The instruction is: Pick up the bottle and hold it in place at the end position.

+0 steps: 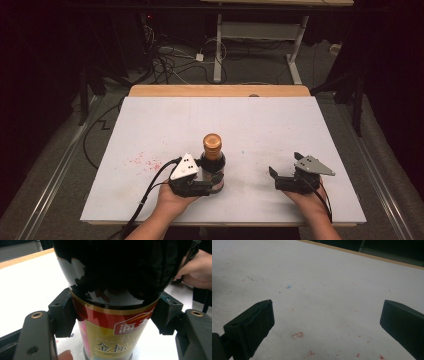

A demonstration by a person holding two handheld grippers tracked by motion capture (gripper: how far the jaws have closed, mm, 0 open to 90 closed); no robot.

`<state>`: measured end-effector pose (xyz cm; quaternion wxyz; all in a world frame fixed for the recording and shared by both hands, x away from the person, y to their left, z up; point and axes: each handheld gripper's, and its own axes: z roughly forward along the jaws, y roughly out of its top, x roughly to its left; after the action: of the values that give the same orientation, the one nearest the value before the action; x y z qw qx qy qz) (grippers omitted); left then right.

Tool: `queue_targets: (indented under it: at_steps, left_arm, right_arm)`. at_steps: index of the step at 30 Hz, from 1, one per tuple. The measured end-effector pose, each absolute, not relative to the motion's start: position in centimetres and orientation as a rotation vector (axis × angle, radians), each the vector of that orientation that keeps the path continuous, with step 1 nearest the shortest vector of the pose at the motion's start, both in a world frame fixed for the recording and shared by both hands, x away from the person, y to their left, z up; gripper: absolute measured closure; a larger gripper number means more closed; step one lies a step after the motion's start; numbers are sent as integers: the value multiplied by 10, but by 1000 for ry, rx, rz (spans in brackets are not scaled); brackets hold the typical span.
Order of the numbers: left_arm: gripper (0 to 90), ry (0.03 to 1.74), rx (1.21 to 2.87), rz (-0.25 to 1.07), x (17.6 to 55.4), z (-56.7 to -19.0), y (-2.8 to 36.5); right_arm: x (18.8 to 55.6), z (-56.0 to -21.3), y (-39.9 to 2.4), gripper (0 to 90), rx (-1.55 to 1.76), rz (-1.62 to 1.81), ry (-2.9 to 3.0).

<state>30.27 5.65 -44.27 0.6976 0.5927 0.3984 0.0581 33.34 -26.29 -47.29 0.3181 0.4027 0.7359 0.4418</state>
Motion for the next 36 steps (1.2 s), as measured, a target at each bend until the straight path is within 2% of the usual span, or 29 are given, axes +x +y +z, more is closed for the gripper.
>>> queue_targets:
  at_steps: [3, 4, 9, 17, 18, 21, 22, 24, 32, 36]
  left_arm:
    - [291, 884, 1306, 129, 304, -440, 57]
    - [290, 909, 1218, 94, 304, -433, 53]
    - [289, 908, 1187, 113, 317, -424, 54]
    - [288, 914, 1205, 127, 345, -418, 59]
    - [288, 895, 1278, 155, 349, -420, 63]
    - [288, 903, 1279, 164, 361, -421, 61]
    - [288, 924, 1215, 145, 365, -420, 56]
    - [288, 908, 1284, 178, 374, -422, 59]
    - [288, 936, 1226, 165, 401, -421, 48]
    - [288, 934, 1270, 188, 413, -424, 47]
  right_arm:
    - [333, -473, -263, 2, 1059, 1163, 1936]
    - [333, -473, -263, 3, 1060, 1166, 1934]
    - [333, -472, -264, 3, 1061, 1170, 1930]
    - [333, -471, -266, 2, 1066, 1173, 1921]
    - [333, -471, -267, 2, 1067, 1173, 1920]
    - [333, -471, -267, 2, 1066, 1175, 1921]
    - [333, -471, -267, 2, 1066, 1175, 1920]
    - [333, -471, -267, 3, 1068, 1177, 1919]
    - [333, -471, -269, 2, 1070, 1185, 1914]
    - [333, -471, -269, 3, 1075, 1184, 1913]
